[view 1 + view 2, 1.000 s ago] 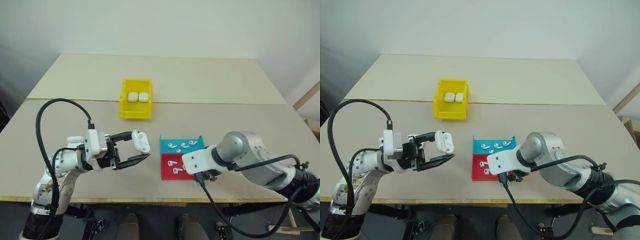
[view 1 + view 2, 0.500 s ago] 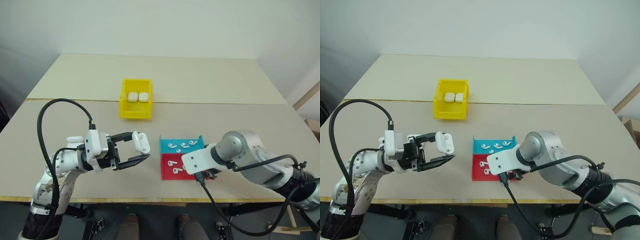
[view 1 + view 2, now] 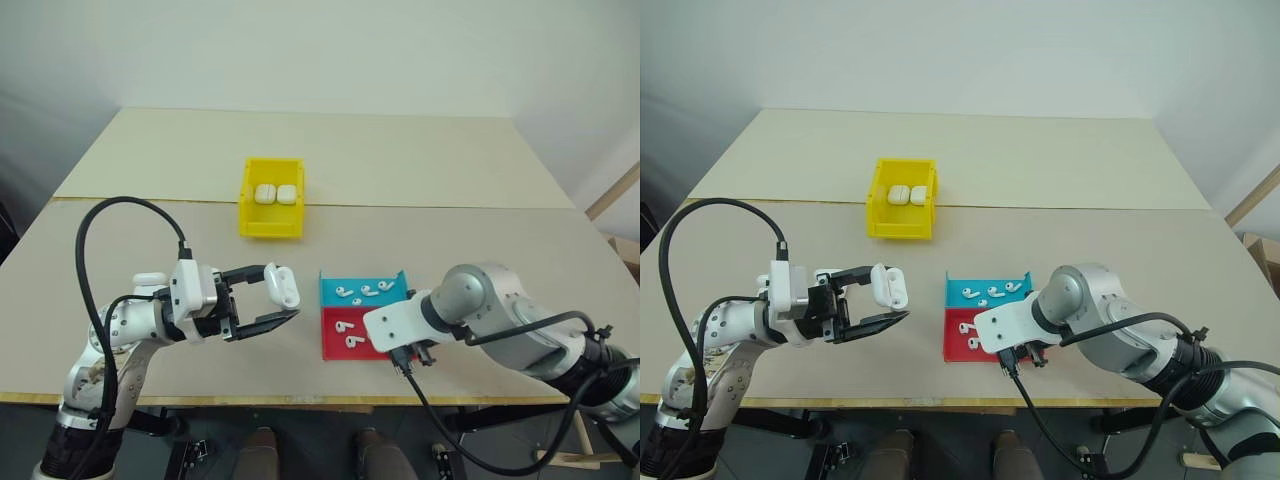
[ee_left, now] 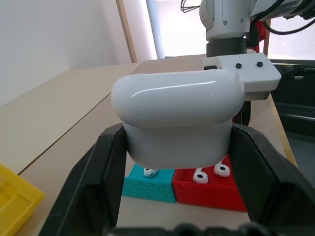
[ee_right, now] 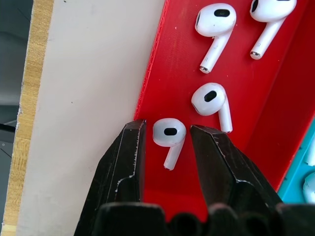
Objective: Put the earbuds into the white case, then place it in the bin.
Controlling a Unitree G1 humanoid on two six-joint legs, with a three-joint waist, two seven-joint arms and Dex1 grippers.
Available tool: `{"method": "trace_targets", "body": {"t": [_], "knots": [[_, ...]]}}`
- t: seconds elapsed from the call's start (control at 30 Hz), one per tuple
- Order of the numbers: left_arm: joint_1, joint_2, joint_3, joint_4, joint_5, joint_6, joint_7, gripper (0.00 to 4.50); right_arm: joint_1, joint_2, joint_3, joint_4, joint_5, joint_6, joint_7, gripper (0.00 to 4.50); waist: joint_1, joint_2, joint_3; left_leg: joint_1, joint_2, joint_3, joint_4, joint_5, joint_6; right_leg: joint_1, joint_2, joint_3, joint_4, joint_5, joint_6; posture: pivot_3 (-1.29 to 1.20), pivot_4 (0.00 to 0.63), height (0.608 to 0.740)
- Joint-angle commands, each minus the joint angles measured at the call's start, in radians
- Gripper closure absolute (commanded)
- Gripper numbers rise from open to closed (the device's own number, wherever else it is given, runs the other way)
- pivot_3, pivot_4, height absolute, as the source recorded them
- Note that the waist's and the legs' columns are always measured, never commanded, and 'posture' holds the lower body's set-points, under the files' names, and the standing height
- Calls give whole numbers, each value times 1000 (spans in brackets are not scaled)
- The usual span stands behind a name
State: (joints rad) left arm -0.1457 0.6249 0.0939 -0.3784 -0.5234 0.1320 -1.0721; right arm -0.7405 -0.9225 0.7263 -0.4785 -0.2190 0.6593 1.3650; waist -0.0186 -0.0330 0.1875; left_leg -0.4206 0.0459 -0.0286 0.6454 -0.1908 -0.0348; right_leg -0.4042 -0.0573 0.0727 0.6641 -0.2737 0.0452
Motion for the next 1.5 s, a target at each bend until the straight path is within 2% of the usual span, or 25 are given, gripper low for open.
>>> {"method": "trace_targets", "body": {"t": [0.03,0.13,0.47,0.6,0.8,0.9,1.0,1.1,1.23,1.4,1.5], "knots": [[3,9,3,-37,0,-15,8,1700,-2,-1,-33,0,-20,-27,6,2864,0,0,0,0,0,0,0,0,0,0,0,0,0,0,0,0,150,740],[4,8,2,-35,4,-15,7,1700,0,-1,-34,4,-27,-35,6,3565,0,0,0,0,0,0,0,0,0,0,0,0,0,0,0,0,150,740],[2,7,2,-28,3,-16,4,1700,4,10,-39,17,-56,-46,0,3565,0,0,0,0,0,0,0,0,0,0,0,0,0,0,0,0,150,740],[-8,-3,3,-21,-7,-19,4,1700,7,10,-95,-10,-28,-7,-2,3565,0,0,0,0,0,0,0,0,0,0,0,0,0,0,0,0,150,740],[-29,-16,32,-37,-116,22,-7,1700,56,11,-462,-125,208,111,-28,3565,3,0,0,0,0,-1,0,0,0,0,0,0,0,0,0,0,150,740],[-51,-35,55,-36,-237,59,-23,1700,151,136,-754,-166,372,22,-122,3565,4,-1,0,0,0,-1,0,0,0,1,0,-1,-1,0,0,0,150,740],[-68,-43,55,-23,-282,71,-45,1700,201,240,-883,-184,469,-38,-210,3565,4,-1,0,0,0,-2,0,0,0,2,0,-1,0,0,0,0,150,740],[-85,-51,42,-9,-302,72,-79,1700,205,392,-967,-219,561,-41,-382,3565,-3,-1,0,0,0,-2,0,0,0,2,0,-1,0,0,0,0,150,740],[-98,-59,14,-14,-287,66,-109,1700,206,500,-1018,-259,689,-17,-518,3565,-4,0,0,1,1,-2,0,0,0,2,2,-1,1,1,0,0,150,740],[-97,-69,-43,-47,-238,53,-110,1700,228,551,-1051,-271,942,-16,-568,3565,-2,0,0,0,1,-2,0,0,0,2,1,-1,0,1,0,0,150,740],[-75,-69,-65,-60,-205,32,-119,1700,240,555,-1043,-258,1042,-12,-605,3565,-2,0,0,0,1,-2,0,0,0,2,1,-1,0,1,0,0,150,740]]}}
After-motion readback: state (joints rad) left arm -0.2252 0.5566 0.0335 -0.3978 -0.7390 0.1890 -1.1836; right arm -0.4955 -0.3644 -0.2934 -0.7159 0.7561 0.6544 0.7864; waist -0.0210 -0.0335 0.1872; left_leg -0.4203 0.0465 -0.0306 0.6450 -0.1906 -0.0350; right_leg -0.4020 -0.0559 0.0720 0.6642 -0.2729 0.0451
